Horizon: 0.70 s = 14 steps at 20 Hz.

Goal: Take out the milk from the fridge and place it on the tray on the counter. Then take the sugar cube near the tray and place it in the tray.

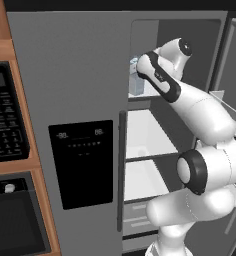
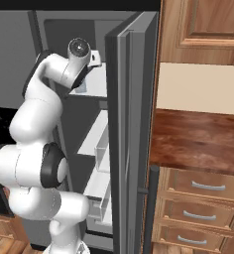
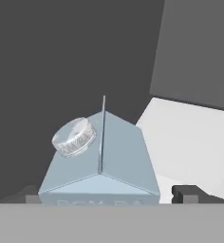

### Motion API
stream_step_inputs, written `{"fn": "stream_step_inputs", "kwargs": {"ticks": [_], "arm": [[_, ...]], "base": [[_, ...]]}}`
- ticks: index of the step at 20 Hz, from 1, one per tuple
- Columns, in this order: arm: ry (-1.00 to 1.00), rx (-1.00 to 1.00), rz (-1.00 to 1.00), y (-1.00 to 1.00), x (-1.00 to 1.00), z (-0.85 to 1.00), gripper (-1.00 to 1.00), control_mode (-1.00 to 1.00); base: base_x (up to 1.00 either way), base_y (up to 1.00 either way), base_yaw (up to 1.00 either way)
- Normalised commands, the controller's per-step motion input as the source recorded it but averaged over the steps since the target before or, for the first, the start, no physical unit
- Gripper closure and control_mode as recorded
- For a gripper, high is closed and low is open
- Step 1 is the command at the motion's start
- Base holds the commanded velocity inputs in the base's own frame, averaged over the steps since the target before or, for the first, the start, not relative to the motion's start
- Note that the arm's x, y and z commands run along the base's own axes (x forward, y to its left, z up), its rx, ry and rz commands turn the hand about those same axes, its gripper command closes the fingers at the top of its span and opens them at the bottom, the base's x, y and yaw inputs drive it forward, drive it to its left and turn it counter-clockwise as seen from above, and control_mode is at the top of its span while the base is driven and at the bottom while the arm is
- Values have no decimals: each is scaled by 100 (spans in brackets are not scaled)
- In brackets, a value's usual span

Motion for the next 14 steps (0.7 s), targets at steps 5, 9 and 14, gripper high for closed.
{"fn": "stream_step_inputs", "kwargs": {"ticks": [5, 9, 14], "arm": [[0, 0, 0, 0, 30, -1, -100, -100], [1, 0, 0, 10, 18, -19, 100, -100], [0, 0, 0, 7, 1, -1, 100, -100]], "base": [[0, 0, 0], [0, 0, 0], [0, 0, 0]]}}
